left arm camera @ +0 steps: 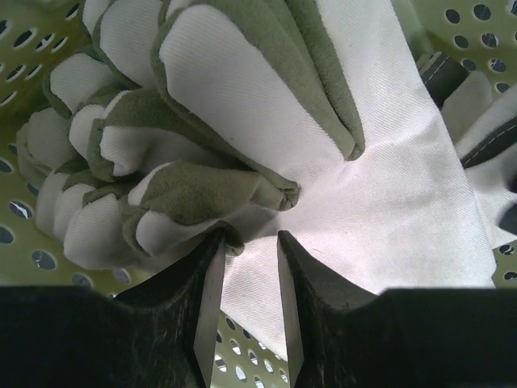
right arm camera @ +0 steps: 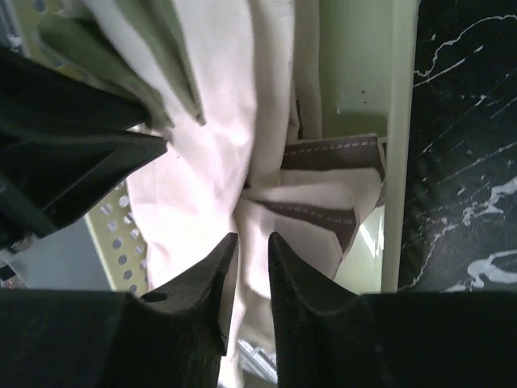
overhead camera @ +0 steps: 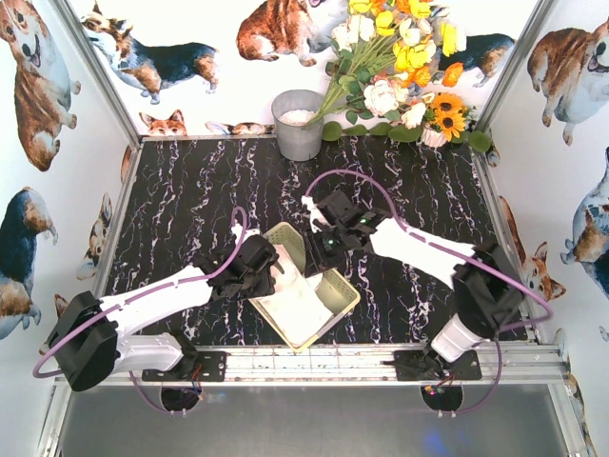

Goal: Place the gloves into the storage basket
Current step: Adjust the glove in the bin.

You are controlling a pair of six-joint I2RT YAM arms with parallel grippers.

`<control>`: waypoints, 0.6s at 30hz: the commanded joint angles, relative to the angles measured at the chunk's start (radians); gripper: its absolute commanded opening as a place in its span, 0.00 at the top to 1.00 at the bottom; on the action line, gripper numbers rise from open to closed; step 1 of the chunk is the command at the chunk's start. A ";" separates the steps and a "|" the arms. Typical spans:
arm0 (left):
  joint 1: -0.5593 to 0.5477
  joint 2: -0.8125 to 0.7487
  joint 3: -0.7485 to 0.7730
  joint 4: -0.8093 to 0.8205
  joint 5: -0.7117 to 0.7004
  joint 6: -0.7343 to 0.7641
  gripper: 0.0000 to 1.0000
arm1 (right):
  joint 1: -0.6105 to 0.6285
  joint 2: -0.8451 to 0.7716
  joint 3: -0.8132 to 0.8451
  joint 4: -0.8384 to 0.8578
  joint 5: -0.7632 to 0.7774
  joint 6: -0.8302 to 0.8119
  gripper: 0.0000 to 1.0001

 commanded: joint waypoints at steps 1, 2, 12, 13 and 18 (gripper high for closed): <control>0.004 0.035 -0.010 -0.020 0.011 0.019 0.72 | 0.003 0.076 0.008 0.116 0.020 0.045 0.79; 0.004 0.038 -0.008 -0.017 0.008 0.018 0.72 | 0.003 0.096 0.005 0.118 0.024 0.048 0.80; 0.002 -0.003 0.122 -0.022 -0.016 0.100 0.56 | 0.004 0.011 0.030 0.074 -0.052 0.059 0.69; 0.002 -0.019 0.157 -0.034 -0.027 0.121 0.51 | 0.004 -0.032 0.040 0.056 -0.043 0.062 0.64; 0.009 -0.024 0.401 -0.091 -0.129 0.263 0.30 | -0.005 -0.225 0.102 -0.029 0.102 0.073 0.44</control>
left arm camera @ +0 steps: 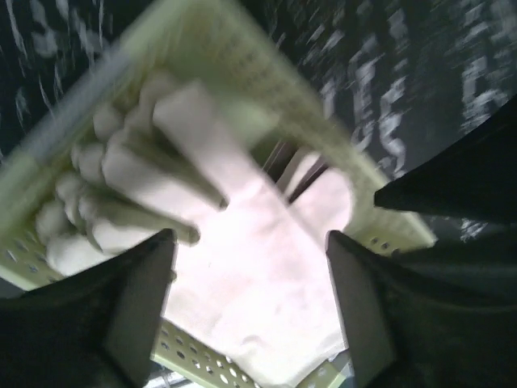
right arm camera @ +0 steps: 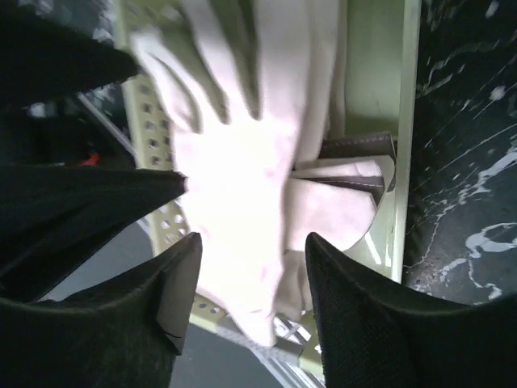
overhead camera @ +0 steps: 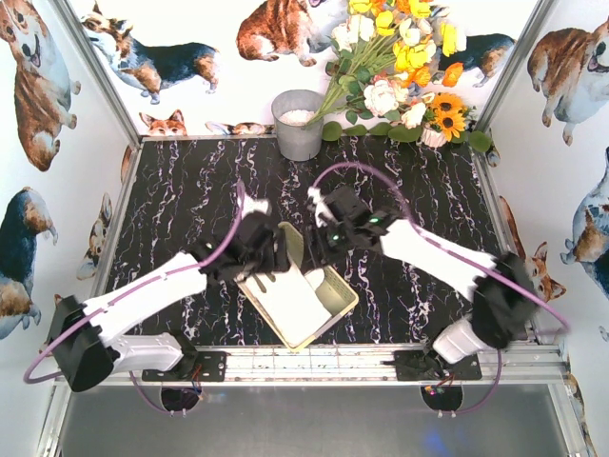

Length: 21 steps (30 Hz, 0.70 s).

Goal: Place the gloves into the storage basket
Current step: Adjust the glove in the bin, then reset both arms

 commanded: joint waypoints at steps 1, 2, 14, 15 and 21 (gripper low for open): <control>0.023 -0.003 0.233 -0.019 -0.111 0.176 0.23 | -0.022 -0.198 0.114 -0.027 0.108 0.019 0.39; 0.047 0.018 0.274 -0.006 -0.107 0.215 0.16 | -0.045 -0.219 0.128 -0.020 0.111 0.026 0.37; 0.607 0.033 0.163 0.334 -0.254 0.321 0.00 | -0.629 -0.328 -0.076 0.198 0.169 0.029 0.13; 0.632 -0.004 0.093 0.403 -0.305 0.327 0.00 | -0.662 -0.353 -0.130 0.231 0.209 -0.004 0.12; 0.657 -0.192 -0.453 0.965 -0.413 0.589 0.00 | -0.720 -0.460 -0.476 0.550 0.377 -0.176 0.10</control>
